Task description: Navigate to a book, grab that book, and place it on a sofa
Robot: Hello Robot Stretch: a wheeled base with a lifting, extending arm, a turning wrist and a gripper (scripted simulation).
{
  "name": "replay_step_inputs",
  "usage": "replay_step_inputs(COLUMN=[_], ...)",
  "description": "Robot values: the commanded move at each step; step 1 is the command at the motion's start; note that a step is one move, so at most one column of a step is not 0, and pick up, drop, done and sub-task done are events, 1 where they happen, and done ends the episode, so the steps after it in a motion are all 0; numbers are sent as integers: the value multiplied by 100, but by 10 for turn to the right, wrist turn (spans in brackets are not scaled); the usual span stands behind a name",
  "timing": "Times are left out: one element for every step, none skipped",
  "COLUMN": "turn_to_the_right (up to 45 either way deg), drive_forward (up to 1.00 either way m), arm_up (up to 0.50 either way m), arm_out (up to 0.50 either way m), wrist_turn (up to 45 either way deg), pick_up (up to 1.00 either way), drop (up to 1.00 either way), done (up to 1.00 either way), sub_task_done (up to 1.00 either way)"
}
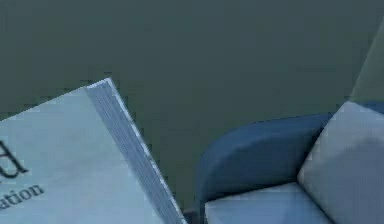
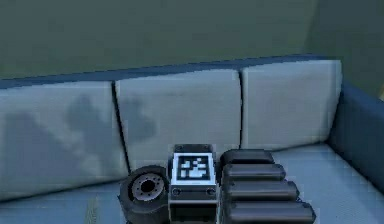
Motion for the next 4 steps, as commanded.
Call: replay_step_inputs(turn_to_the_right=[450,360,0,0], drive_forward=[0,0,0,0], arm_up=[0,0,0,0], arm_out=[0,0,4,0], wrist_turn=[0,0,0,390], pick_up=[0,0,0,0], drop=[0,0,0,0], done=[0,0,0,0], sub_task_done=[0,0,0,0])
